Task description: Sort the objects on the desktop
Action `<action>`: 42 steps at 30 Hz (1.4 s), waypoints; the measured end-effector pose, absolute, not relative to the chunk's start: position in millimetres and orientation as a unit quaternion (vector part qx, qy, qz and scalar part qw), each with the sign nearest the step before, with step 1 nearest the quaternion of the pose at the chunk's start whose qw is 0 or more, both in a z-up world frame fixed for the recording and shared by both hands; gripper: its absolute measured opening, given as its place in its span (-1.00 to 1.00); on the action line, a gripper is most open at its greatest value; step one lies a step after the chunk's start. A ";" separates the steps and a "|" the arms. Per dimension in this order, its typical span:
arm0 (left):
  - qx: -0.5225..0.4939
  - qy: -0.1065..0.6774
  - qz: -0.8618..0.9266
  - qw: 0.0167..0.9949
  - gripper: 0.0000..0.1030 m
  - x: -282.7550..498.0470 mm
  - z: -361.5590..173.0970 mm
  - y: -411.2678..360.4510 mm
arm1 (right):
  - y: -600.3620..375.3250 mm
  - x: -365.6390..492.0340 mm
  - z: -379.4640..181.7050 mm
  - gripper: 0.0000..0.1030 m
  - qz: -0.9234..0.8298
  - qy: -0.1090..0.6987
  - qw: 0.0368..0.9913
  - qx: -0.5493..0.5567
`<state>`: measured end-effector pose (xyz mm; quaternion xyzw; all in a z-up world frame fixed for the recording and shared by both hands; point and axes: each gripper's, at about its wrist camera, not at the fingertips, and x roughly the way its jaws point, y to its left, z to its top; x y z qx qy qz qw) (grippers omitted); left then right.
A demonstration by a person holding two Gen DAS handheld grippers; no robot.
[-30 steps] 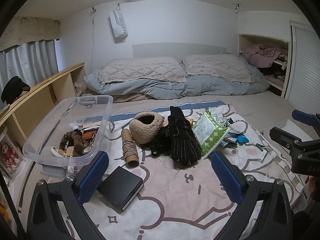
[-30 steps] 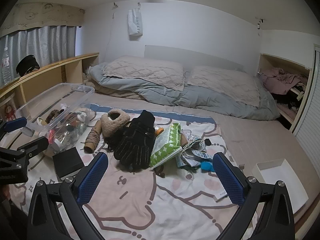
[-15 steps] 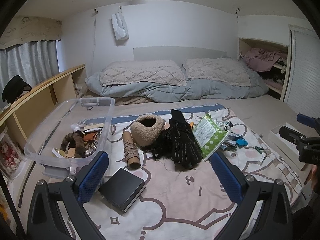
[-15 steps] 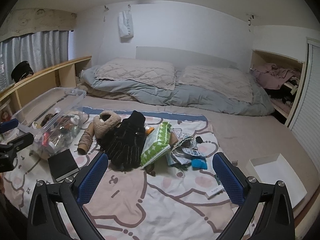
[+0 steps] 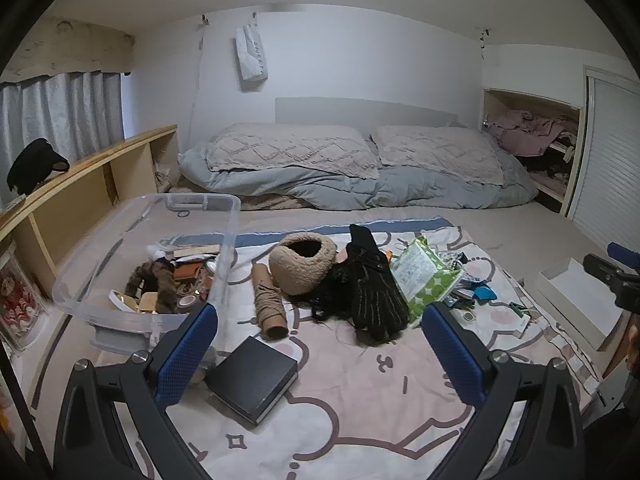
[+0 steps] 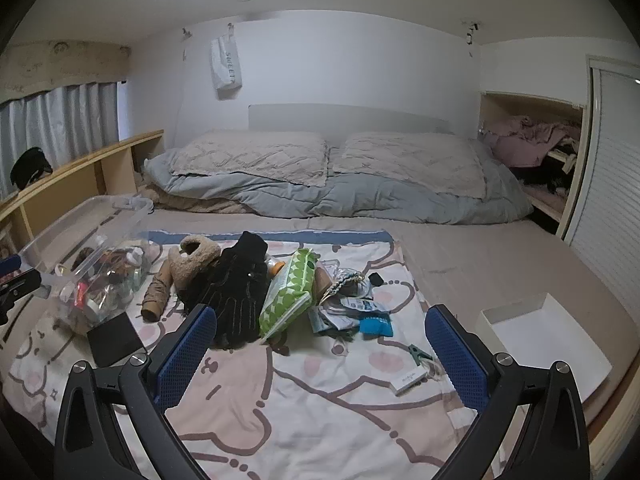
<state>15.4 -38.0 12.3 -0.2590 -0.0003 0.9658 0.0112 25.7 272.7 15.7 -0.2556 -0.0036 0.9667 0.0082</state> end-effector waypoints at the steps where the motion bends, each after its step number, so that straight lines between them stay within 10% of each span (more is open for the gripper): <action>1: -0.256 0.003 0.967 0.008 1.00 17.1 12.8 -38.5 | 275.6 26.2 15.7 1.00 0.967 0.000 0.008 -0.255; 42: -0.327 0.011 0.931 0.159 1.00 -76.3 -58.4 -3.5 | 278.7 -132.3 -108.0 0.94 0.929 0.063 -0.125 -0.342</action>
